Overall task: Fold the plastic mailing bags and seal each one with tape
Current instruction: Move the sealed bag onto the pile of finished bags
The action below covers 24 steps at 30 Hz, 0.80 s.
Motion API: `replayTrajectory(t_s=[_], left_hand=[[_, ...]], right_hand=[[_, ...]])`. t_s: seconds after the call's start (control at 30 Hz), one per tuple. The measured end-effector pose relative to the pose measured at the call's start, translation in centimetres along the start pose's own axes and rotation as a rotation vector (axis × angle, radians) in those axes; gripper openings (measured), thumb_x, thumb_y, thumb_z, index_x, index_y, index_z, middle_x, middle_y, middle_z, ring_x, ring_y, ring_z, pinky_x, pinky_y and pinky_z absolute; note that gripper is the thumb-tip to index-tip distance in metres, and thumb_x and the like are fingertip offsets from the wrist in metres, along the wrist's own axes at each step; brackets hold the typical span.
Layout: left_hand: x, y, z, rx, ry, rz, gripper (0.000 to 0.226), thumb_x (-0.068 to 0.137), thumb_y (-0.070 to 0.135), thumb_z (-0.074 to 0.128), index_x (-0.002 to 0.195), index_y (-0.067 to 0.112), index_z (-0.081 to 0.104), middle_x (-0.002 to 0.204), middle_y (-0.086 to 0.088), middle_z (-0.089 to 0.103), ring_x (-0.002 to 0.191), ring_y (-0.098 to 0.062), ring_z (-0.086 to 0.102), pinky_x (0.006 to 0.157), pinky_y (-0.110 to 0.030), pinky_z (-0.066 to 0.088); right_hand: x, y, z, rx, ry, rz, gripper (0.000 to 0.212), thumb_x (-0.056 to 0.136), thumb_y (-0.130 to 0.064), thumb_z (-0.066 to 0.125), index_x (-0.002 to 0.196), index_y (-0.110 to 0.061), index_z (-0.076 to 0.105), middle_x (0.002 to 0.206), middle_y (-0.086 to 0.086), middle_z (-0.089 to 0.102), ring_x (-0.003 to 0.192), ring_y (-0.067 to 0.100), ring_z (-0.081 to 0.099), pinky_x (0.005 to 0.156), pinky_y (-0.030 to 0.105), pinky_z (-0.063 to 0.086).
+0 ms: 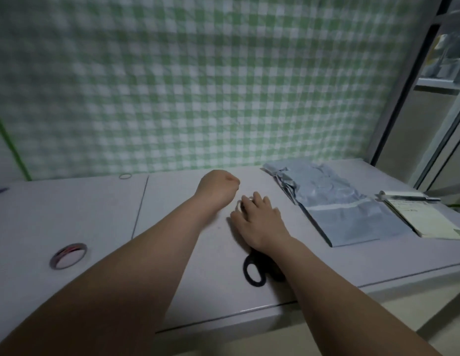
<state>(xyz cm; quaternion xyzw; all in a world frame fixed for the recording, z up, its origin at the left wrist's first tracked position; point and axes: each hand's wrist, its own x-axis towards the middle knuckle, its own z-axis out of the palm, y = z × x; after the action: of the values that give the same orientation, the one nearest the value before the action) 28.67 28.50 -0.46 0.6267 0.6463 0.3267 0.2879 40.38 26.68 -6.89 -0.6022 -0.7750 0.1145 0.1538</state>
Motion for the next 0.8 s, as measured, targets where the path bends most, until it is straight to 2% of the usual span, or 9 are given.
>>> replayTrajectory(t_s=[0.1,0.2,0.37,0.43,0.47,0.53,0.7,0.8], left_hand=[[-2.0,-2.0,-2.3,0.020,0.011,-0.005,0.013,0.084,0.004,0.049,0.080,0.017,0.047,0.082,-0.005,0.045,0.076,-0.015,0.041,0.069,-0.031,0.034],[-3.8,-4.0,-4.6,0.047,0.052,-0.015,0.014,0.083,0.004,0.050,0.078,0.017,0.048,0.082,-0.003,0.046,0.076,-0.016,0.042,0.070,-0.028,0.034],[-7.2,-7.2,-9.2,0.172,0.103,-0.006,0.019,0.081,0.002,0.049,0.078,0.021,0.046,0.082,-0.002,0.041,0.078,-0.015,0.037,0.070,-0.027,0.030],[-8.8,-8.6,-11.5,0.226,0.134,-0.012,0.024,0.085,0.004,0.049,0.086,0.026,0.057,0.088,-0.004,0.054,0.086,-0.021,0.050,0.080,-0.030,0.043],[-9.3,-9.2,-12.3,0.249,0.158,-0.028,0.033,0.086,0.005,0.049,0.104,0.028,0.066,0.101,-0.002,0.062,0.098,-0.020,0.056,0.090,-0.030,0.044],[-10.6,-10.8,-14.6,0.331,0.226,-0.089,0.035,0.087,0.008,0.049,0.116,0.015,0.066,0.122,0.001,0.062,0.113,-0.019,0.056,0.095,-0.029,0.044],[-14.3,-15.7,-20.8,0.660,0.354,-0.338,0.040,0.088,0.009,0.045,0.124,0.020,0.059,0.132,-0.004,0.053,0.122,-0.025,0.049,0.095,-0.035,0.043],[-16.6,-19.0,-23.9,0.944,0.325,-0.474,0.036,0.088,0.013,0.044,0.122,0.018,0.055,0.134,-0.007,0.045,0.123,-0.029,0.041,0.103,-0.041,0.037]], right_hand=[[-0.6,-1.5,0.8,-0.056,0.073,0.016,0.049,0.094,-0.042,0.036,0.134,-0.013,0.037,0.139,0.011,0.034,0.127,0.033,0.029,0.103,0.046,0.028],[-1.0,-3.5,1.4,-0.073,0.065,0.041,0.047,0.094,-0.038,0.037,0.133,-0.012,0.037,0.139,0.012,0.034,0.126,0.033,0.029,0.103,0.044,0.030],[-1.5,-7.7,1.4,-0.159,0.067,0.113,0.050,0.096,-0.039,0.031,0.141,-0.016,0.034,0.149,0.012,0.025,0.139,0.033,0.016,0.111,0.051,0.016],[-1.7,-10.5,1.1,-0.119,0.119,0.029,0.048,0.098,-0.035,0.032,0.141,-0.014,0.036,0.145,0.010,0.033,0.135,0.031,0.024,0.108,0.047,0.022],[-1.7,-11.7,0.9,-0.068,0.133,-0.015,0.047,0.098,-0.033,0.034,0.140,-0.013,0.038,0.143,0.009,0.038,0.132,0.029,0.030,0.106,0.044,0.026],[-2.0,-14.7,0.8,0.064,0.121,-0.066,0.046,0.097,-0.028,0.039,0.141,-0.013,0.040,0.140,0.008,0.046,0.129,0.026,0.038,0.101,0.038,0.034],[-3.6,-20.9,2.4,0.156,0.049,-0.159,0.040,0.094,-0.029,0.045,0.133,-0.023,0.051,0.131,0.001,0.057,0.121,0.020,0.051,0.094,0.031,0.042],[-4.4,-23.4,4.3,0.150,-0.012,-0.222,0.039,0.093,-0.033,0.047,0.130,-0.024,0.055,0.132,0.001,0.057,0.123,0.022,0.049,0.096,0.032,0.041]])
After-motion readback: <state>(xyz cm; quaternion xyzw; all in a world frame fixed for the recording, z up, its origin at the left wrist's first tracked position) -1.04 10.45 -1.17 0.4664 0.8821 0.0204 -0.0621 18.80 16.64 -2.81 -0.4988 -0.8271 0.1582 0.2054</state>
